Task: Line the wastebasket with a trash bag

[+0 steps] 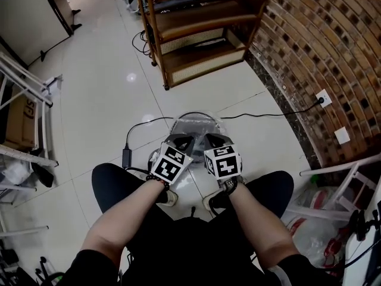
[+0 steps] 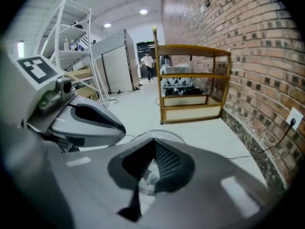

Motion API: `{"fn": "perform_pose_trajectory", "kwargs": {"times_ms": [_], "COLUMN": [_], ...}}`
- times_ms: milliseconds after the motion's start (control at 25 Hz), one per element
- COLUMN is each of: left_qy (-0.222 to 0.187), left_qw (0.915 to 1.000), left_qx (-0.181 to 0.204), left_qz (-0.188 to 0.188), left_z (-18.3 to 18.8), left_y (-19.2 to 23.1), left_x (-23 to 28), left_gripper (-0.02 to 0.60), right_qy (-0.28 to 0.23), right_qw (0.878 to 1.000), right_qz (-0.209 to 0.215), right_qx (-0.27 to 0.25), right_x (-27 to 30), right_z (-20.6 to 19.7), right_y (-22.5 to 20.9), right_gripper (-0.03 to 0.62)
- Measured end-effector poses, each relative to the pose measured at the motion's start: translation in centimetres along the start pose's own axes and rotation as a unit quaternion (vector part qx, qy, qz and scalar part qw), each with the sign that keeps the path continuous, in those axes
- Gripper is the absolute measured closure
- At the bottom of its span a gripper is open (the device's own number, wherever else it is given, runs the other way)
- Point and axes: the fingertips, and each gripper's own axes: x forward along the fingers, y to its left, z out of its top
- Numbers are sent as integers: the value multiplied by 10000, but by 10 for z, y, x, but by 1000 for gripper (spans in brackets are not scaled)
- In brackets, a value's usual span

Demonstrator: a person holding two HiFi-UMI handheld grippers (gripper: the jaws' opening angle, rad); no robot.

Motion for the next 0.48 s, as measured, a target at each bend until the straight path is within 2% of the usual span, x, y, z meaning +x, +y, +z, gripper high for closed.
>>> {"fn": "perform_pose_trajectory", "kwargs": {"times_ms": [480], "left_qy": [-136], "left_qw": [9998], "left_qx": [27], "left_qz": [129], "left_z": [2], "left_y": [-11], "left_x": [-15], "left_gripper": [580], "right_qy": [-173], "right_qw": [9998], "right_qz": [54], "right_qx": [44], "right_x": [-19], "right_z": [-1], "right_y": [15], "right_gripper": [592]}}
